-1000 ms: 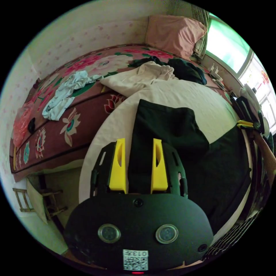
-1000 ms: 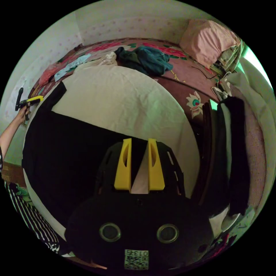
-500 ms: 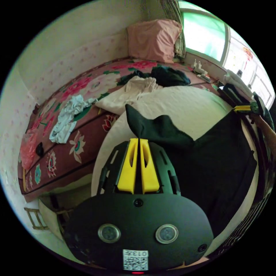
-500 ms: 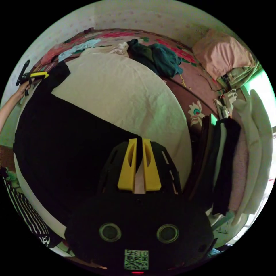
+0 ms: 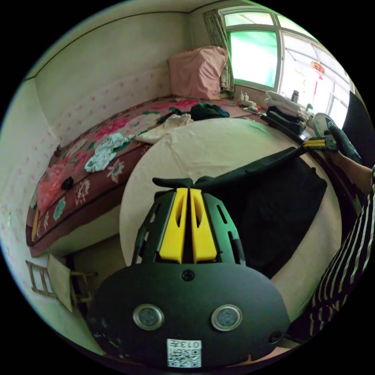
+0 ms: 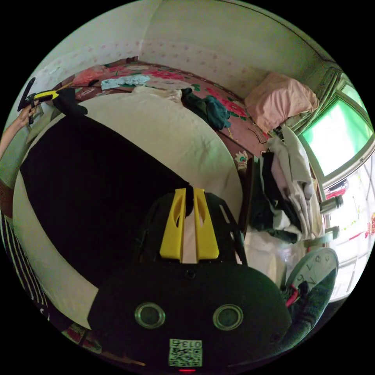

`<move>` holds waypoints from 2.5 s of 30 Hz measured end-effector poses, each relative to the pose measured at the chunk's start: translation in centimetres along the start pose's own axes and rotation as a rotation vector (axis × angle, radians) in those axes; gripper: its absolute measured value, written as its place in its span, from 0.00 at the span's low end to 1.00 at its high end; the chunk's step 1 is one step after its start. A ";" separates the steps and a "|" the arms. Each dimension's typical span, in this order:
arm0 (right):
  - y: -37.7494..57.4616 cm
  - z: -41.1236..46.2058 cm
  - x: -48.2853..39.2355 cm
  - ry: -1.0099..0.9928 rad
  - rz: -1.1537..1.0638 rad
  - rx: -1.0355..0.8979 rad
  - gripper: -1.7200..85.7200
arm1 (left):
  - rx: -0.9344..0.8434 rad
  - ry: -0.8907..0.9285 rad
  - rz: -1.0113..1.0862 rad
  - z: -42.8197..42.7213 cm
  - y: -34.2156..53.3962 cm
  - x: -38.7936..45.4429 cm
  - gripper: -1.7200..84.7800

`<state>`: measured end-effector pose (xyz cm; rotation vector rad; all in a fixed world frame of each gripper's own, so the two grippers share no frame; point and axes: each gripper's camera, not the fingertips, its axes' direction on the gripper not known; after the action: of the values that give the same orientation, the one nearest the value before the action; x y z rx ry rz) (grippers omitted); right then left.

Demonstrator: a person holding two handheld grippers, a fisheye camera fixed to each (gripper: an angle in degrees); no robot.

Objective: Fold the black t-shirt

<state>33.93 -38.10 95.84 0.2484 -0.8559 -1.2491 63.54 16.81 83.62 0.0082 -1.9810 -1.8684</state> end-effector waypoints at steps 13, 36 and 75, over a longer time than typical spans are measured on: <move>6.1 -1.1 -5.9 0.058 0.024 -0.040 0.05 | -0.071 -0.042 -0.100 -2.7 6.6 4.5 0.02; 7.7 -4.6 -8.2 -0.024 0.244 0.097 0.03 | -0.284 0.042 -0.163 -1.3 12.2 5.3 0.02; -27.3 2.5 -37.2 -0.598 -0.268 -0.006 0.10 | -0.385 0.225 -0.026 11.0 7.4 -10.3 0.02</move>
<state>10.11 -13.08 65.13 -0.0256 -1.3619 -1.6103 71.70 30.94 87.53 0.1270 -1.4593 -2.1315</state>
